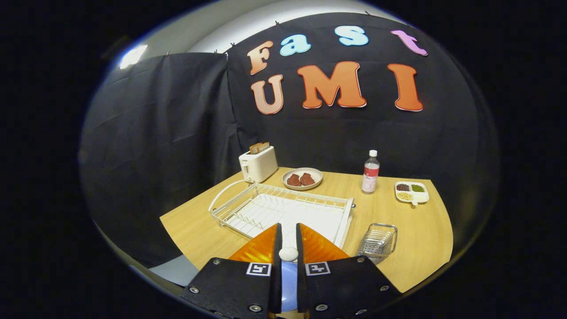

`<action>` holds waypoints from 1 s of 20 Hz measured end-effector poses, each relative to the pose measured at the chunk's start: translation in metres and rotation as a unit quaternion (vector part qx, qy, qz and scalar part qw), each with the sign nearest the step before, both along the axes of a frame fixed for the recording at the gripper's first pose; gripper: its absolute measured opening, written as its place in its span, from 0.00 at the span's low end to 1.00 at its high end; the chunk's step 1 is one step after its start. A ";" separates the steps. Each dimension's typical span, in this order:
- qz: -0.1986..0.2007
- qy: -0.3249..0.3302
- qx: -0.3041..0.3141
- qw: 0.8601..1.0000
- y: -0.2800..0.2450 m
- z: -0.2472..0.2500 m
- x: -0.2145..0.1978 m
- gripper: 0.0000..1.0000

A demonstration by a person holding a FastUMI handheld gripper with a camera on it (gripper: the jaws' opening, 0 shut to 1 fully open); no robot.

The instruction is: Take the plate from the dish rack, then take the spoon from the basket and place it into the plate.

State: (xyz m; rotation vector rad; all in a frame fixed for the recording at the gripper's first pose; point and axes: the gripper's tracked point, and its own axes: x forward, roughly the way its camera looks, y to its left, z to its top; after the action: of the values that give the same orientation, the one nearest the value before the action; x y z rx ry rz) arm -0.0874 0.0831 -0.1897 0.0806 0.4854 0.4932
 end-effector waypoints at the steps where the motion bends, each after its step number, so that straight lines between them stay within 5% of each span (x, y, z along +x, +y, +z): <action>1: 0.006 0.014 0.000 1.000 0.005 -0.011 -0.002 0.14; 11: 0.054 0.048 -0.035 0.997 0.032 -0.070 -0.025 0.14; 20: 0.027 0.089 -0.038 0.995 -0.008 -0.103 -0.047 0.15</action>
State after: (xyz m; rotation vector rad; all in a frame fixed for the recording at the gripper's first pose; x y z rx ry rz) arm -0.1346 0.0750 -0.2924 0.0384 0.6827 0.5220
